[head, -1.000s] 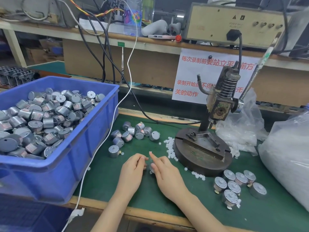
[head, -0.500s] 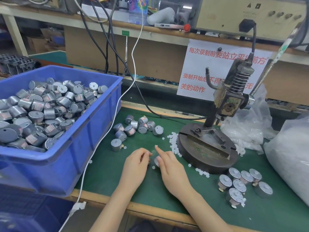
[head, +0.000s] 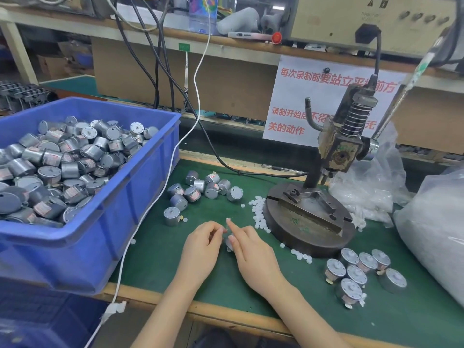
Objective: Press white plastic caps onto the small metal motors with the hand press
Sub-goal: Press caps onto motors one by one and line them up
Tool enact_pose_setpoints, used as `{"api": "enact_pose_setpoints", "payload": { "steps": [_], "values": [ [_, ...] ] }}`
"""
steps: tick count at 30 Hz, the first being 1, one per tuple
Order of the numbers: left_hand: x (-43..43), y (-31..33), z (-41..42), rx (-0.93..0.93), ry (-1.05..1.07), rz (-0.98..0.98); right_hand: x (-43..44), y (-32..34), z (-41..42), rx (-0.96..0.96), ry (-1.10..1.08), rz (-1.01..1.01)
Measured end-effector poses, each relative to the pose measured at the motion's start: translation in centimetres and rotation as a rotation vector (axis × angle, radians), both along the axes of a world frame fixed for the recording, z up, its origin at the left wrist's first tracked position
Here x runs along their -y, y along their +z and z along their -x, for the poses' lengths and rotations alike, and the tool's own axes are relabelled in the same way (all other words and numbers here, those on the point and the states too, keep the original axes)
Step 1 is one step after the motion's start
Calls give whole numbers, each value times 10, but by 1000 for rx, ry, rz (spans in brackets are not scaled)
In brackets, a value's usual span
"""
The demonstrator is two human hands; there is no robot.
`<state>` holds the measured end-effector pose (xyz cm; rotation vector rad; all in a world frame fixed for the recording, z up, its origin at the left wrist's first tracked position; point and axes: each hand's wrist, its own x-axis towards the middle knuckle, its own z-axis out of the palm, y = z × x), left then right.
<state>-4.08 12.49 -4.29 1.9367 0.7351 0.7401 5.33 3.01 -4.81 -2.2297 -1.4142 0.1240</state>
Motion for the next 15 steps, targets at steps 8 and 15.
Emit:
{"api": "enact_pose_setpoints", "payload": {
  "steps": [8, 15],
  "values": [
    [0, -1, 0, 1, 2, -3, 0, 1, 0, -8, -3, -23],
    [0, -1, -1, -2, 2, -3, 0, 4, 1, 74, -7, 38]
  ]
}}
